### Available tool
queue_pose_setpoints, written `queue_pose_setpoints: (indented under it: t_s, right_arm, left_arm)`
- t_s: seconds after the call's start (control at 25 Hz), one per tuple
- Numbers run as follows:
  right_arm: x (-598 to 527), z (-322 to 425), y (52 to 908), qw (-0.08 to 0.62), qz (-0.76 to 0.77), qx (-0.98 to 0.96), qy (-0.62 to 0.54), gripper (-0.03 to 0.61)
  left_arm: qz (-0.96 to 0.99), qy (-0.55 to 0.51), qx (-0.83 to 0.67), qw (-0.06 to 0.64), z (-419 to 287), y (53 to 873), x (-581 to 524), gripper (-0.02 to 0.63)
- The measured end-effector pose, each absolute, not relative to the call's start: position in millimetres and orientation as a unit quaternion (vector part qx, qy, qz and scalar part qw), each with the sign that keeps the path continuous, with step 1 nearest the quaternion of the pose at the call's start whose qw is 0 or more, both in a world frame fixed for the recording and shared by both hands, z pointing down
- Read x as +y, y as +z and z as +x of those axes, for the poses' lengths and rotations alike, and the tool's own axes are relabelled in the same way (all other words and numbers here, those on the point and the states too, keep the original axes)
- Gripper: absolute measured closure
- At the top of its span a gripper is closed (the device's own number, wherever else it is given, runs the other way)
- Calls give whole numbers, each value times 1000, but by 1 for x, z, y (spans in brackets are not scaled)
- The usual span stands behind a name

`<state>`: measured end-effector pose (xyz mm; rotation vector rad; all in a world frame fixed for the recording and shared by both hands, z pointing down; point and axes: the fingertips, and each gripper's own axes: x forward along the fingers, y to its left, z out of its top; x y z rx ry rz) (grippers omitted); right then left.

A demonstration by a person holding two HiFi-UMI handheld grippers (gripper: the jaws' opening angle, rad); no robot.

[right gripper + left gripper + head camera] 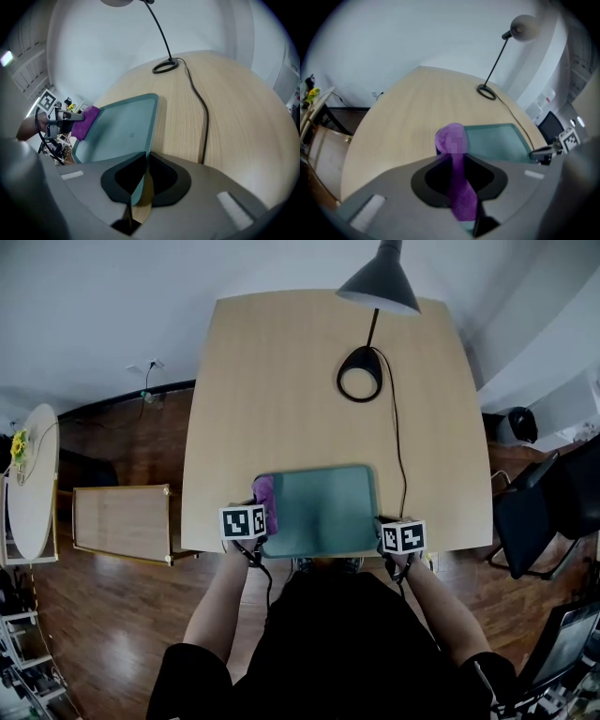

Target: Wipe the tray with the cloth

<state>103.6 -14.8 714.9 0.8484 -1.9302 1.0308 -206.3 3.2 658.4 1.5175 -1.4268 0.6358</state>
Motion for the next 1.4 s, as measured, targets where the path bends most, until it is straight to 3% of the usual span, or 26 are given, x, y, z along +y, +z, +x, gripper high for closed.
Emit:
queue_pose_setpoints:
  t_s: [0.32, 0.56, 1.12, 1.4]
  right_arm:
    - [-19, 102, 715, 377, 345, -755, 411, 552]
    - [-17, 103, 713, 346, 374, -742, 435, 557]
    - [-16, 99, 707, 321, 388, -742, 442, 560]
    - [-12, 103, 709, 328, 384, -741, 443, 560]
  left_arm:
    - [585, 244, -593, 497, -205, 683, 1, 514]
    - [601, 290, -576, 472, -191, 682, -21, 515]
    - [741, 338, -386, 432, 44, 674, -64, 515]
    - [754, 313, -335, 471, 80, 675, -62, 514]
